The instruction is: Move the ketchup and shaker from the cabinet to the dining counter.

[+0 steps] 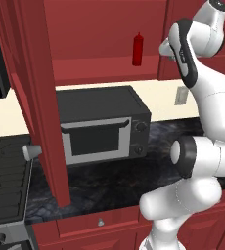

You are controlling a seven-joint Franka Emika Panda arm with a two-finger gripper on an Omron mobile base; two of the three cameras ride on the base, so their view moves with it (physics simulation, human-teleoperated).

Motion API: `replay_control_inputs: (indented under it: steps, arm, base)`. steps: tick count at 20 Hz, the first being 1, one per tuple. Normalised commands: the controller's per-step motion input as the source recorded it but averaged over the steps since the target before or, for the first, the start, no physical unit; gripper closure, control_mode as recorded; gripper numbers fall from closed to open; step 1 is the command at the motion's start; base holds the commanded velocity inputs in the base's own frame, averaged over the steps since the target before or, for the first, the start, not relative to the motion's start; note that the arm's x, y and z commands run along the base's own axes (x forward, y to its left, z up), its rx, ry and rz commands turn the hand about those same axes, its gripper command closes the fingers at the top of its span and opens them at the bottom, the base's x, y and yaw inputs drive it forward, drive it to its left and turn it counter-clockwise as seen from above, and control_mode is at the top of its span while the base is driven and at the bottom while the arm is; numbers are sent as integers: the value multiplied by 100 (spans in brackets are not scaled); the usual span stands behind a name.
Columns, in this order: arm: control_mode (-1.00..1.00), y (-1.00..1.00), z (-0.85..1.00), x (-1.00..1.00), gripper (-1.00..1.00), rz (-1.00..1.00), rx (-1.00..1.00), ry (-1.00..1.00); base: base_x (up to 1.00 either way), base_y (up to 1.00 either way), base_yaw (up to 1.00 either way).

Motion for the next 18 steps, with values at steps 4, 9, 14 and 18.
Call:
replay_control_inputs:
  steps: [4, 9, 14, 18]
  arm:
    - [-100, -33, -10, -1, 100, 1, 0, 0]
    - [-100, -73, -22, -59, 100, 0, 0, -2]
    - [-100, -96, -29, -100, 100, 0, 0, -9]
    - [-100, -100, -32, -100, 100, 0, 0, -12]
  base:
    - [0, 0, 0]
    - [0, 0, 0]
    - [0, 0, 0]
    - [0, 0, 0]
